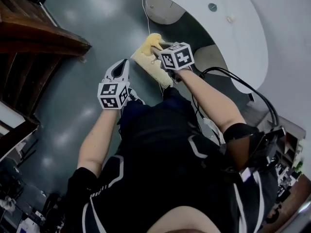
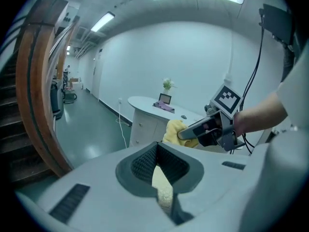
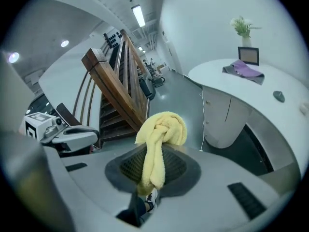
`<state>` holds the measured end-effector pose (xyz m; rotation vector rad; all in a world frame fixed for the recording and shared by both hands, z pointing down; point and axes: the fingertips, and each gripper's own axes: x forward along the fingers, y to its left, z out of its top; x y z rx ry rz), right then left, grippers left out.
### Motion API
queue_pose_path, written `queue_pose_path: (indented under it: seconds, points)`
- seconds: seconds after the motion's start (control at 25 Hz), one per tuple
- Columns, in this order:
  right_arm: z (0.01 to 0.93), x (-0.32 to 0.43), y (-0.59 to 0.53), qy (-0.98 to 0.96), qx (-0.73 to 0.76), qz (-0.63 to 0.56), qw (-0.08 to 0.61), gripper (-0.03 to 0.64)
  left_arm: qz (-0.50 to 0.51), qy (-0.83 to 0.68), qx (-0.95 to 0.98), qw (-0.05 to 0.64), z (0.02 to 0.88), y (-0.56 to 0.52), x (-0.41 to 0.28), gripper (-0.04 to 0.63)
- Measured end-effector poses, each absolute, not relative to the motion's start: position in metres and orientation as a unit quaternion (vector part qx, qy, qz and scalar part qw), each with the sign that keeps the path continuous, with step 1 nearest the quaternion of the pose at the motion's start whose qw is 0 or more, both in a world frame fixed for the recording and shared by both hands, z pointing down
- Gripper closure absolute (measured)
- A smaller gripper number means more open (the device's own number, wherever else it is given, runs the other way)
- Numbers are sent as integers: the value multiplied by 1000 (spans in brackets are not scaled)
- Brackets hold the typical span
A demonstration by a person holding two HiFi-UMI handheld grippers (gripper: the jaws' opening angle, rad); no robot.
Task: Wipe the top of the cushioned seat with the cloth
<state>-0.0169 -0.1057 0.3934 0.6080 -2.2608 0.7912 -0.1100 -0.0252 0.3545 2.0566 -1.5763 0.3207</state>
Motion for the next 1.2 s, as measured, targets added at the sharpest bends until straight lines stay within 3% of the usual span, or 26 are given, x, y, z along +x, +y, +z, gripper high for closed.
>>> queue_pose_path:
  seconds: [0.6,1.2]
  points:
    - [213,45,-133,-905,277,269,179,554,3,-565,790,239,213,-49,-110,592]
    - [83,72,-137,-934,316,150,72,555,-24,-626,776,80,78,-60,-122,594]
